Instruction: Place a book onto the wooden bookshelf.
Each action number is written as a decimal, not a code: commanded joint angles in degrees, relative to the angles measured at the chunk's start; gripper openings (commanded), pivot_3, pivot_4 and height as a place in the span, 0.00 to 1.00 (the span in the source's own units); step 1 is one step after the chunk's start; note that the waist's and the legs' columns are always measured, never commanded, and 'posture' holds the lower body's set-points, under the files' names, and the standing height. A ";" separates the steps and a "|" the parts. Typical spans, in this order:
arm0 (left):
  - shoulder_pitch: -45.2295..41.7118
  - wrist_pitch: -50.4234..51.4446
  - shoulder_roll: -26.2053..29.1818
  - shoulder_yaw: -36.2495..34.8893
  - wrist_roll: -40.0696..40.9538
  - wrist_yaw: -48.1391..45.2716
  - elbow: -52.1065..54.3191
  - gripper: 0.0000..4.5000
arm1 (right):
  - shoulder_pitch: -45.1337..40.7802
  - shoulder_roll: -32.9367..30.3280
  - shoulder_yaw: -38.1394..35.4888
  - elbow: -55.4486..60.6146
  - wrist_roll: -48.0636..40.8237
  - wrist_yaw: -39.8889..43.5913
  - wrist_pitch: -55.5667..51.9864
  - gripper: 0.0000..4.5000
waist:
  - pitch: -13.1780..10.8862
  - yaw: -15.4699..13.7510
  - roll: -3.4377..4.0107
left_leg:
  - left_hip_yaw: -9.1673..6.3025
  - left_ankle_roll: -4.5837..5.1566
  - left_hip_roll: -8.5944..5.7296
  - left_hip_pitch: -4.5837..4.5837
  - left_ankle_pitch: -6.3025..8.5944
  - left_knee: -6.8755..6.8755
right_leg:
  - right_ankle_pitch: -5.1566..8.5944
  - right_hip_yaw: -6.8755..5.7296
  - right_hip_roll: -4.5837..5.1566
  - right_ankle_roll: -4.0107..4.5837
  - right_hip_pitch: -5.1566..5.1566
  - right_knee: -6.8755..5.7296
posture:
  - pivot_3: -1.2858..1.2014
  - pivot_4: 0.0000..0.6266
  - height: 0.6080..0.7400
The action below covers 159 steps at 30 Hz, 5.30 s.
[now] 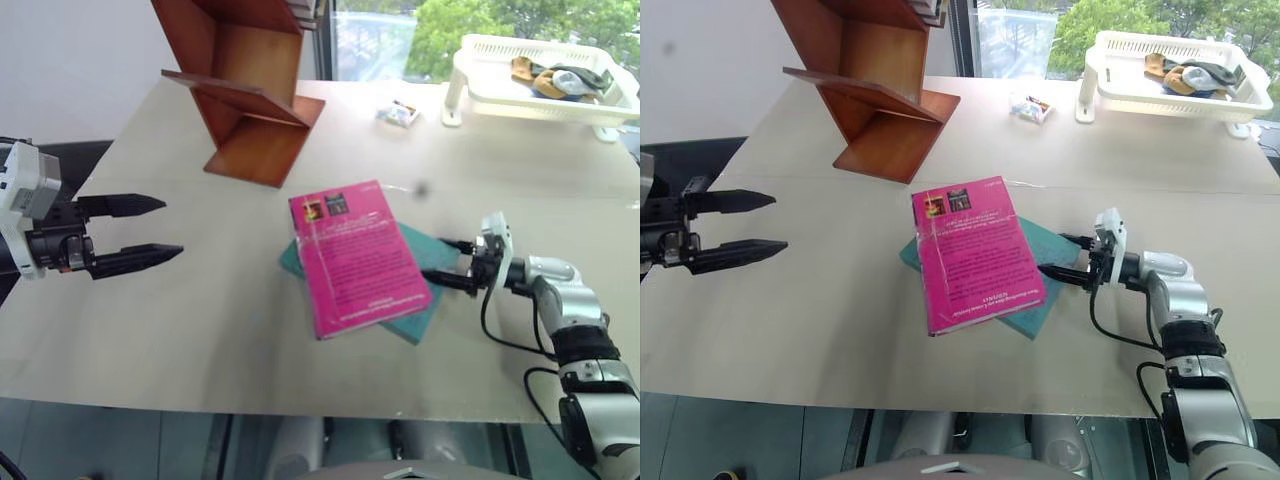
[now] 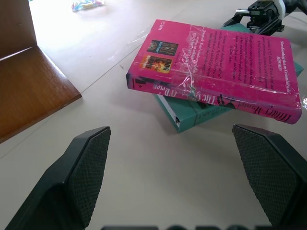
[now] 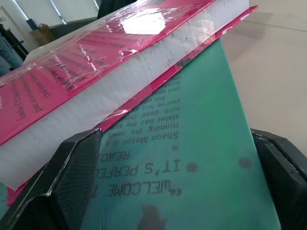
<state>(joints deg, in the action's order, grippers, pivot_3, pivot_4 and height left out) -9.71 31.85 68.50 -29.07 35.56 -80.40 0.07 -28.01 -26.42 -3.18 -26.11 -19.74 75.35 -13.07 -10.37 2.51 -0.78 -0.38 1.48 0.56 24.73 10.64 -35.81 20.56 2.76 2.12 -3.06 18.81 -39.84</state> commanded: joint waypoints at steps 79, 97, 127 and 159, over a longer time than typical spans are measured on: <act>-19.41 57.11 -39.60 12.86 27.50 31.72 -12.54 0.01 | 45.58 -35.07 -49.01 37.51 -30.95 17.14 -14.34 1.00 | -0.03 -1.83 -0.15 | -0.23 0.02 -0.13 0.13 0.01 -0.31 | 0.01 -0.22 0.05 -0.01 -0.39 0.18 | 0.52 0.24 1.00; -46.09 22.77 -38.35 21.44 12.26 30.95 9.12 0.01 | 33.86 -35.61 -44.26 22.98 -34.62 15.95 -19.62 1.00 | -0.12 -1.85 -0.22 | -0.24 -0.16 -0.24 0.35 -0.10 -0.35 | -0.02 -0.31 -0.16 -0.06 -0.46 0.61 | 0.52 0.24 1.00; -65.01 -58.17 -14.56 38.80 -46.63 23.60 -26.10 0.01 | 10.61 -35.47 -42.21 4.11 -38.02 16.81 -21.32 1.00 | -0.41 -1.61 0.13 | -0.02 0.12 -0.26 1.37 0.02 -0.60 | -0.03 -0.15 -0.18 -0.08 0.86 -0.02 | 0.52 0.24 1.00; -79.45 -71.66 -10.48 53.45 -75.67 47.99 -70.44 0.01 | 4.03 -34.75 -38.19 1.94 -36.90 17.00 -20.02 1.00 | -0.44 0.28 0.19 | 0.09 0.21 -0.21 1.27 0.07 -0.69 | -0.02 0.00 -0.23 -0.08 0.95 -0.32 | 0.52 0.24 1.00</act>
<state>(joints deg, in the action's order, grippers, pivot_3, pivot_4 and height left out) -87.20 -41.31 56.31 24.59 -39.02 -33.80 -69.19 -23.09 -60.78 -40.79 -24.65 -56.11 89.11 -33.55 -10.81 2.80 -0.59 -0.28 1.69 0.35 25.98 10.71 -36.50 20.53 2.77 1.88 -3.14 19.76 -40.20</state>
